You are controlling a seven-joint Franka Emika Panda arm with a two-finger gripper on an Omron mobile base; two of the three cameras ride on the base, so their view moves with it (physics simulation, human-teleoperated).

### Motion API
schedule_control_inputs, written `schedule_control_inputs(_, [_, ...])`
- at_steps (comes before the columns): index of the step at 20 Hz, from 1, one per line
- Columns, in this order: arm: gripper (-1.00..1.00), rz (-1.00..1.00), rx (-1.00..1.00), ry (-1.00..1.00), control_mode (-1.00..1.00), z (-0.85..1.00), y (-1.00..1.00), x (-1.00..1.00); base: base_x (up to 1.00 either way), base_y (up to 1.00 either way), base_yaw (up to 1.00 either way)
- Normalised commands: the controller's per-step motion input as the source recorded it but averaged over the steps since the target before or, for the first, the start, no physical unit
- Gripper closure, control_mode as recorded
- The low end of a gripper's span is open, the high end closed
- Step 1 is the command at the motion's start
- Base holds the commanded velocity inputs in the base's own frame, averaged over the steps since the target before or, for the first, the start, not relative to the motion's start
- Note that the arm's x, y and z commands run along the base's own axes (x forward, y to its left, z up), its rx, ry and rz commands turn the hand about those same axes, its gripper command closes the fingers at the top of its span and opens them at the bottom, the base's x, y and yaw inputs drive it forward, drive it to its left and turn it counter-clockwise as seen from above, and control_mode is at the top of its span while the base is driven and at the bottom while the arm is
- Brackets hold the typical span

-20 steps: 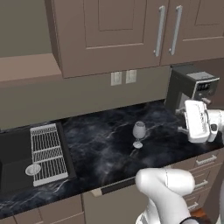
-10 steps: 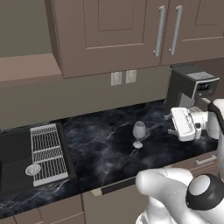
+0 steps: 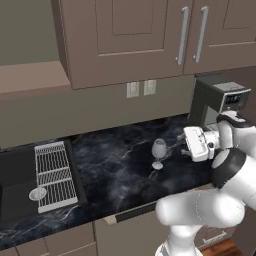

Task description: Retrieve the wine glasses from the counter and place one next to each plate.

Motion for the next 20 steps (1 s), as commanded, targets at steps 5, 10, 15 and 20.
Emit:
schedule_control_inputs(5, [-1.00,0.03,0.00,0.09,-1.00,-0.35,-0.21,0.49,0.00,0.00,0.00])
schedule_control_inputs(10, [-1.00,0.00,0.00,0.11,-1.00,-0.46,-0.04,0.51,0.00,0.00,0.00])
schedule_control_inputs(15, [-1.00,0.00,0.00,0.09,-1.00,-0.49,-0.02,0.32,0.00,0.00,0.00])
schedule_control_inputs(20, [-1.00,0.00,0.00,0.06,-1.00,-0.34,0.00,0.04,0.00,0.00,0.00])
